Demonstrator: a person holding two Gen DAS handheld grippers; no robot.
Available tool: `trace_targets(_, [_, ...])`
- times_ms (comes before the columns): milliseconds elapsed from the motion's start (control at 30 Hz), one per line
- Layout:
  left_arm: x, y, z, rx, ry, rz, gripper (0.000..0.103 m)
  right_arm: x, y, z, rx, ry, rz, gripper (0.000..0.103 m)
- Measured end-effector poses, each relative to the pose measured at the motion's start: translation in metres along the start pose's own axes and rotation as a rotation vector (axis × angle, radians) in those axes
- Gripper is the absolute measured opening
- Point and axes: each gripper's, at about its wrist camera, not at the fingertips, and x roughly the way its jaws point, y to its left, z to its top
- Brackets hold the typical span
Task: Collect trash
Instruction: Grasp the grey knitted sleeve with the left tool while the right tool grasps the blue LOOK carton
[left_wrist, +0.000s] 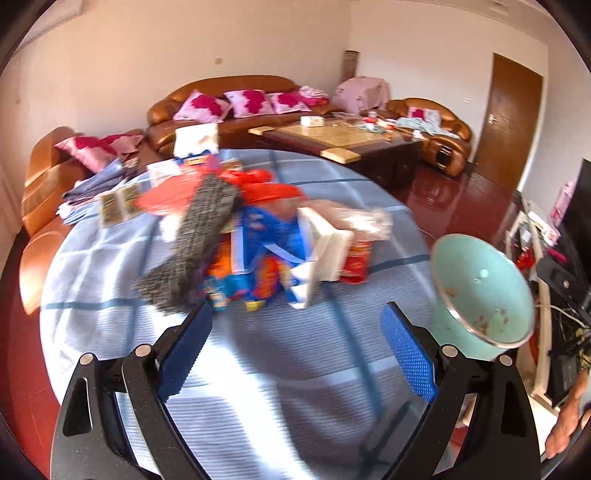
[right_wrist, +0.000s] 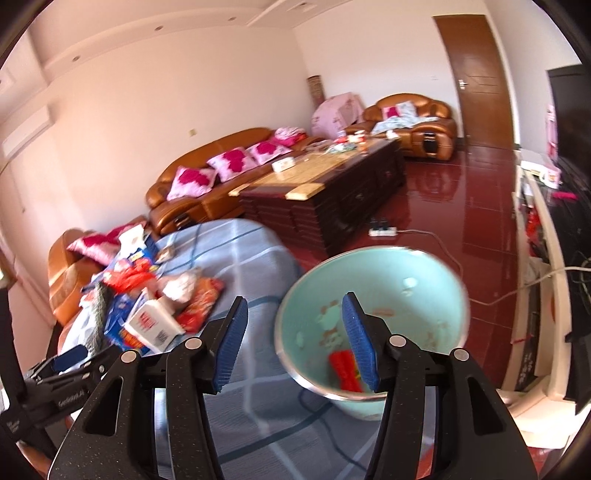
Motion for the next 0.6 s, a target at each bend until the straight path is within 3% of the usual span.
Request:
trace_targets(333, [0.002,0.072,-0.002,-0.107,-0.005,0.078,0.090,0.018,0.066,-0.019,-0.074,0.053,0.091,0.053])
trace_targets(600, [0.016,0.101,0.006,-0.113,-0.010,0.114,0.090,0.037,0.105,-0.033,-0.094,0.098,0.147,0.053])
